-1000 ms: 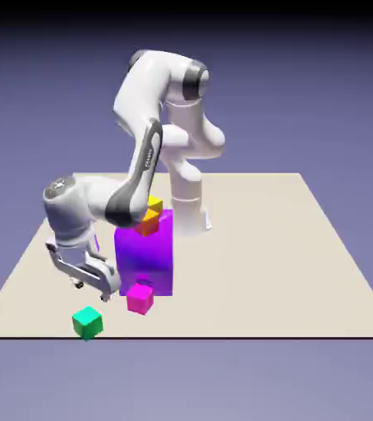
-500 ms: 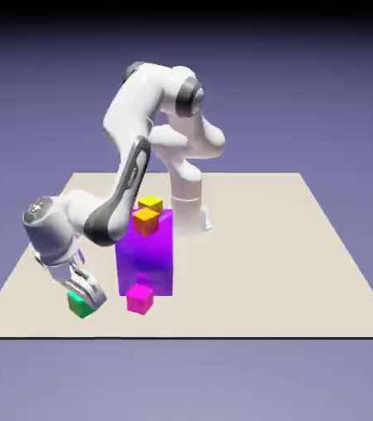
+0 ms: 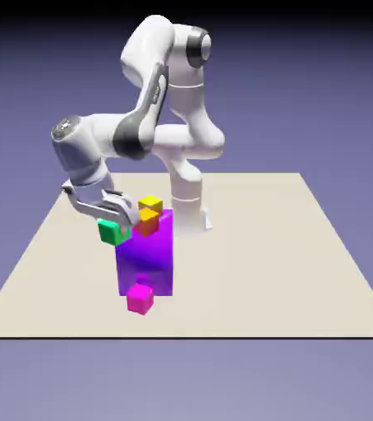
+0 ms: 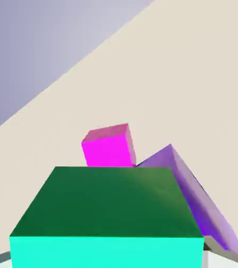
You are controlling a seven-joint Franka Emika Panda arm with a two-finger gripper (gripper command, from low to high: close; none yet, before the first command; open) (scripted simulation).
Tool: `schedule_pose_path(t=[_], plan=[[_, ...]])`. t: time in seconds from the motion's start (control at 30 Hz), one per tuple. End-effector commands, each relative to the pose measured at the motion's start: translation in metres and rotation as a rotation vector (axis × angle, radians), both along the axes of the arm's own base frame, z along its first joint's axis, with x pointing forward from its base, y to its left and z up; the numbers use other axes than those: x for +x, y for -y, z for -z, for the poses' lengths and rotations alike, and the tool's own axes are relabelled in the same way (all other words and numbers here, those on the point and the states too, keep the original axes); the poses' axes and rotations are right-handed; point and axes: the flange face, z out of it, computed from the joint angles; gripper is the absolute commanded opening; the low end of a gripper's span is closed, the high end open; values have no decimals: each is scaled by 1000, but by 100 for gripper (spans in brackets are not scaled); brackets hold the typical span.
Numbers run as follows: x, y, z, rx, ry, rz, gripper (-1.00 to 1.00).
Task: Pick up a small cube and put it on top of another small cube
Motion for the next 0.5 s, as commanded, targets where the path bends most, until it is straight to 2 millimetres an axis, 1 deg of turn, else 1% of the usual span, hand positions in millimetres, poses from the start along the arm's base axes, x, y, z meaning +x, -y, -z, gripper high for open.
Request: schedule_pose_path(t=[0.0,0.13,0.23,0.37,0.47], plan=[[-8,-5,-7,-4,-1,-9,-100],[-42,-24,-32,-17,-1,-44,-100],[-68,-38,-48,-34,-3,-70,-100],[-105,-56,-63,-67,-7,-100,-100],[-132,-68,-70,-98,-12,-119,-100]])
